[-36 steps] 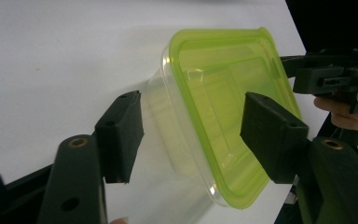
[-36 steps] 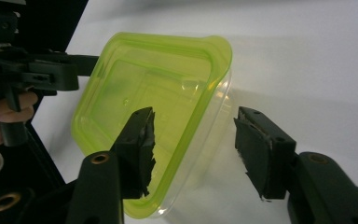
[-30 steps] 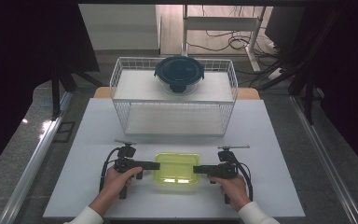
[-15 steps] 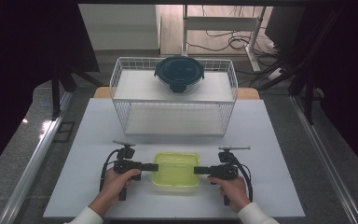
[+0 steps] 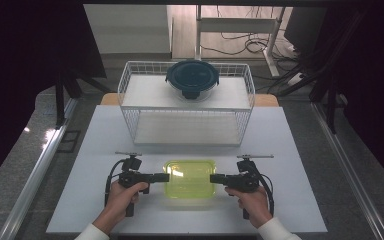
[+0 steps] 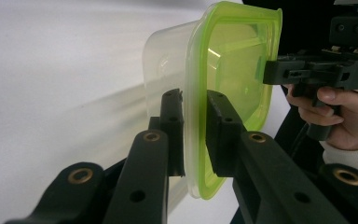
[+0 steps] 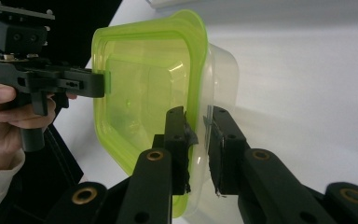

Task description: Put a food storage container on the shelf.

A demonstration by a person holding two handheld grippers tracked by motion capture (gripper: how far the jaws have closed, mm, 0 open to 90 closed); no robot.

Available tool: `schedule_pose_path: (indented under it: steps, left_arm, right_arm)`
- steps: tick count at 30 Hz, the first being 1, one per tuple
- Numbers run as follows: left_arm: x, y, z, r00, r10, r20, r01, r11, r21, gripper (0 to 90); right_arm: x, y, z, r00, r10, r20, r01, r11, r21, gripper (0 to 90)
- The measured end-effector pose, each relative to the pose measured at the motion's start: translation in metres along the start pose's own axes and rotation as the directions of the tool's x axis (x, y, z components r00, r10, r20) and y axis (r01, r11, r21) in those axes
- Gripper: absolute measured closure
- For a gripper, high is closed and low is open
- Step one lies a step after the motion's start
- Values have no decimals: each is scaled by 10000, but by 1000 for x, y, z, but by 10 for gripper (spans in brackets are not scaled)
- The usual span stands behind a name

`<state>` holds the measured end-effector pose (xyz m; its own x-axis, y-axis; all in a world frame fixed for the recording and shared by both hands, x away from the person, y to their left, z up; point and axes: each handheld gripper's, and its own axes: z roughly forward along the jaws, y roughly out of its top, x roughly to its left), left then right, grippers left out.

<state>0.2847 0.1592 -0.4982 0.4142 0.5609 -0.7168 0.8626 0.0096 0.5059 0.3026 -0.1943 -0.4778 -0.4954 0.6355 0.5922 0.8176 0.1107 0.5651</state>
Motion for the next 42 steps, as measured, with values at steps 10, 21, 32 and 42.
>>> schedule_pose_path:
  steps: [10,21,32,42]
  left_arm:
    - [-17,3,-12,9983,581,-27,-581,9975,-402,792]
    - [-27,5,-19,9954,949,-152,-957,9935,-617,795]
    - [-35,11,-26,9923,1219,-214,-1234,9885,-875,799]
    - [-42,25,-32,9886,1481,-265,-1501,9828,-1075,799]
  right_arm:
    - [15,5,-14,9975,-704,-79,701,9967,-406,778]
    - [25,9,-22,9935,-1140,-78,1133,9916,-623,778]
    - [35,17,-30,9886,-1506,-49,1496,9849,-870,782]
    - [40,30,-34,9840,-1781,68,1778,9785,-1046,785]
